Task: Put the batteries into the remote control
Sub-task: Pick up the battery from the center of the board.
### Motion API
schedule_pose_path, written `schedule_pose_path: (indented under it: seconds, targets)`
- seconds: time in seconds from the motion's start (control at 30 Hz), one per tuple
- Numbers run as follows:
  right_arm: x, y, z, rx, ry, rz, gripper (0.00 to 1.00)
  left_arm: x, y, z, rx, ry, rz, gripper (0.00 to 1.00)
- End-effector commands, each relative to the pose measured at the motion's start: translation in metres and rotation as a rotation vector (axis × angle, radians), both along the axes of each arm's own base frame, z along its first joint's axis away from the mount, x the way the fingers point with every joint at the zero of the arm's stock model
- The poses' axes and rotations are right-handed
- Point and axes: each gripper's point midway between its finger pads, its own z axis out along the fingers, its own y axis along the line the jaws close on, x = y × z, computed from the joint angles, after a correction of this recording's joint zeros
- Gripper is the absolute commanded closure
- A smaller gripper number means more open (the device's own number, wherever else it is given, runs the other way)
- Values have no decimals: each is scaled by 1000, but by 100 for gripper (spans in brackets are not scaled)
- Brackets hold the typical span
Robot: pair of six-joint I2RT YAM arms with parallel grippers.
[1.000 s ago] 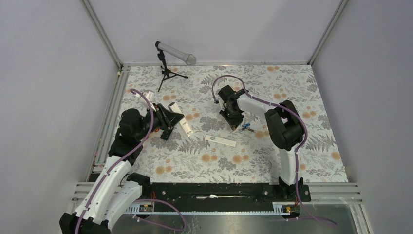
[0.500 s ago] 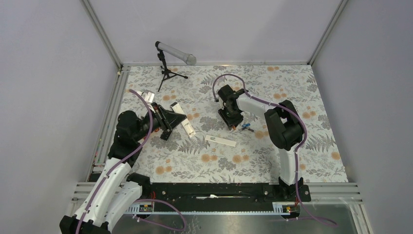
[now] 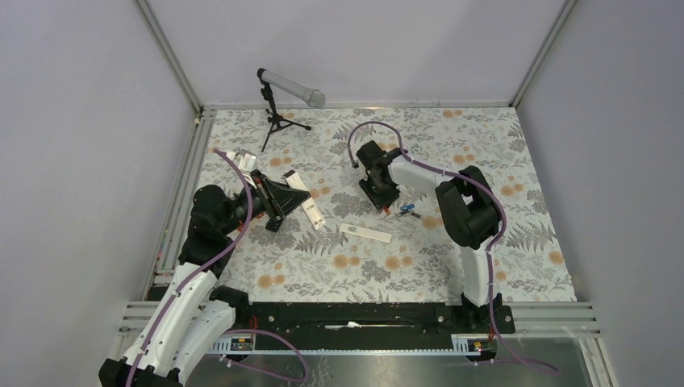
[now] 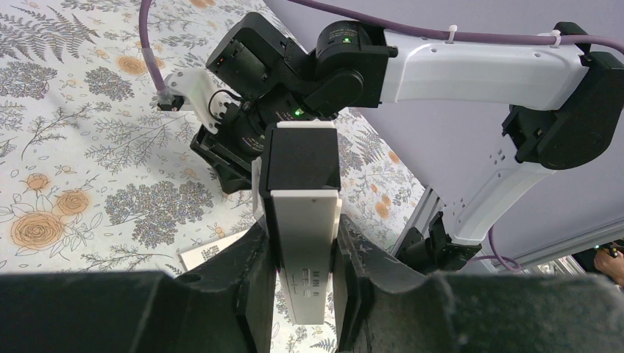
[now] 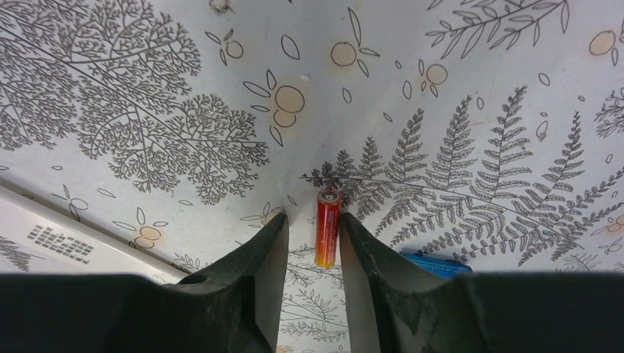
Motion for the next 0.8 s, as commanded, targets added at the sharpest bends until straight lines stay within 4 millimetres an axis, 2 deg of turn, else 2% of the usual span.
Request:
schedule_pose_path:
  seconds: [0.0,0.1,0.17,0.23,0.33,0.4,0.47,0.67,0.77]
  targets:
    - [5,4,-20,-11,-13,12,62,-3,0,22,-29,-96,-13,100]
    - [4,8,-20,11,-12,11,57,-4,0,23,-29,-101,-12,100]
    - [3,9,-20,21,-8,12,58,-4,1,23,-29,-104,-10,100]
    - [2,10,-20,27,-2,7,65,-5,1,24,-29,-106,-9,100]
    - [2,9,-20,23,-6,-5,82,-5,1,24,-30,-108,-7,100]
    - [3,7,-18,20,-19,-20,87,-5,1,24,-31,-106,-6,100]
    - [4,6,-15,24,-39,-26,88,-4,1,23,-32,-102,-7,100]
    - [10,11,8,82,-115,-72,88,-2,2,23,-43,-91,9,100]
    - [11,14,30,136,-167,-93,88,5,4,19,-55,-60,43,100]
